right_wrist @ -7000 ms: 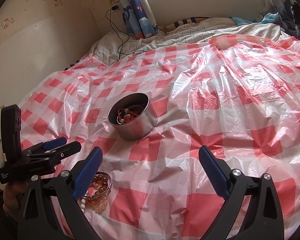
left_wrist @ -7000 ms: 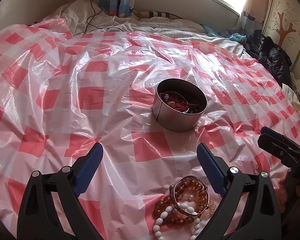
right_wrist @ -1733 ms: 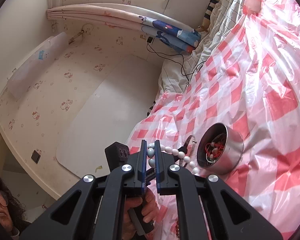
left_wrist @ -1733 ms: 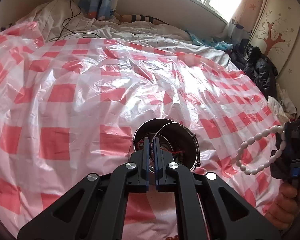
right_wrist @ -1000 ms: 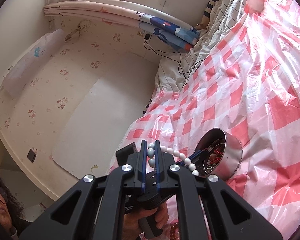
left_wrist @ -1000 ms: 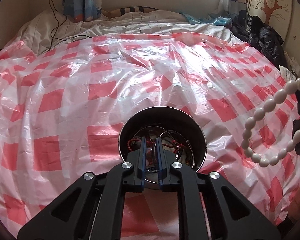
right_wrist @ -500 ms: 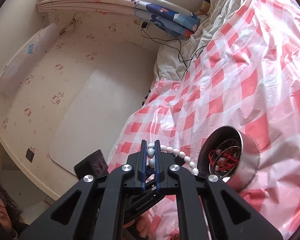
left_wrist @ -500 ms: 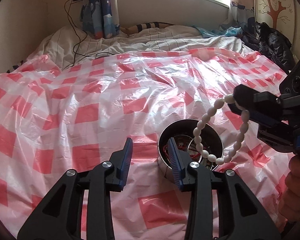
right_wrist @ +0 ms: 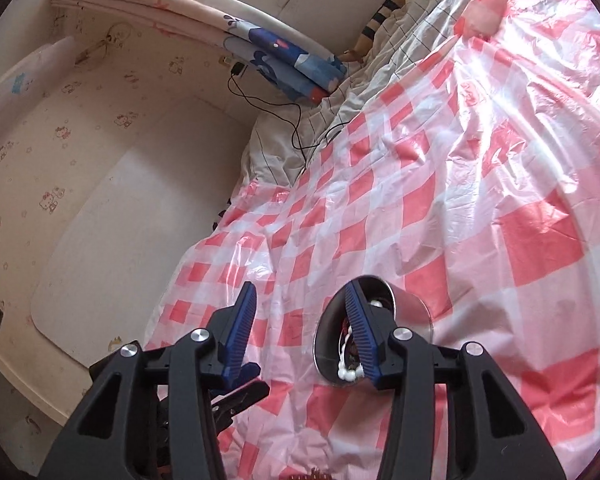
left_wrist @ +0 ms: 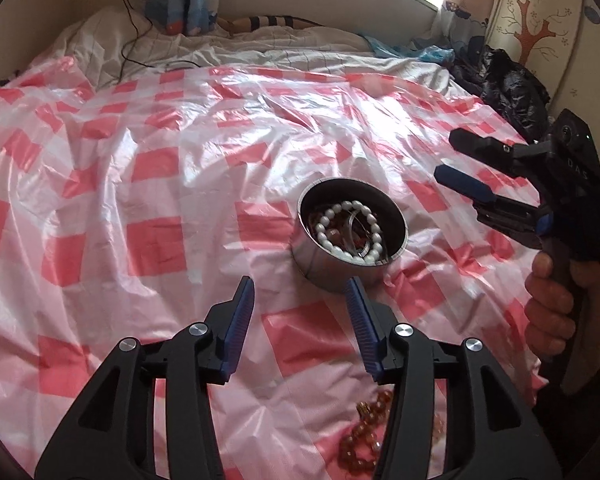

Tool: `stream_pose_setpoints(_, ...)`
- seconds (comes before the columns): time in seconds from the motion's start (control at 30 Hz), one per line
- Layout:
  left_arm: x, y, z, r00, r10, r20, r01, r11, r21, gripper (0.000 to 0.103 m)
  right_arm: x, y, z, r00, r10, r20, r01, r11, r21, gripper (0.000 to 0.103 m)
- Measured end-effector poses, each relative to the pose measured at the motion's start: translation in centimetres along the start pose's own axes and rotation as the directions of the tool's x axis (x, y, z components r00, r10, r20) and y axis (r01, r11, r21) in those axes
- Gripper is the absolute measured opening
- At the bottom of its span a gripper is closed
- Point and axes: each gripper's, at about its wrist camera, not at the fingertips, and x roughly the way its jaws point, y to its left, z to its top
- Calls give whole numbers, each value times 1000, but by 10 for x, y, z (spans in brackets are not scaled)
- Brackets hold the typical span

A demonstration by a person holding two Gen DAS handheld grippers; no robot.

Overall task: Organize jewelry
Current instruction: 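Lower the white-bead bracelet into the tin and open the right gripper, then lower the left gripper onto the amber bead bracelet and close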

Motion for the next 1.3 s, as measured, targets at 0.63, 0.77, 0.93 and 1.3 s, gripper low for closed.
stream_pose_setpoints(0.63, -5, -46, -90, 983, -81, -163, 125, 951, 283, 46, -30, 21, -114, 988, -6, -151, 2, 1000, -29, 64)
stream_pose_setpoints(0.77, -4, -42, -92, 979, -102, -178, 146, 955, 256, 41, -34, 21, -121, 989, -1, -151, -3, 1000, -27, 65)
stream_pose_setpoints(0.93, -3, -26, -89, 970, -161, -183, 191, 968, 160, 41, -39, 20, -126, 990, 1, -144, -3, 1000, -13, 66)
stream_pose_setpoints(1.3, -1, 1, -79, 989, -43, -138, 54, 996, 77, 10, -44, 29, -140, 987, -45, -153, 35, 997, -71, 66)
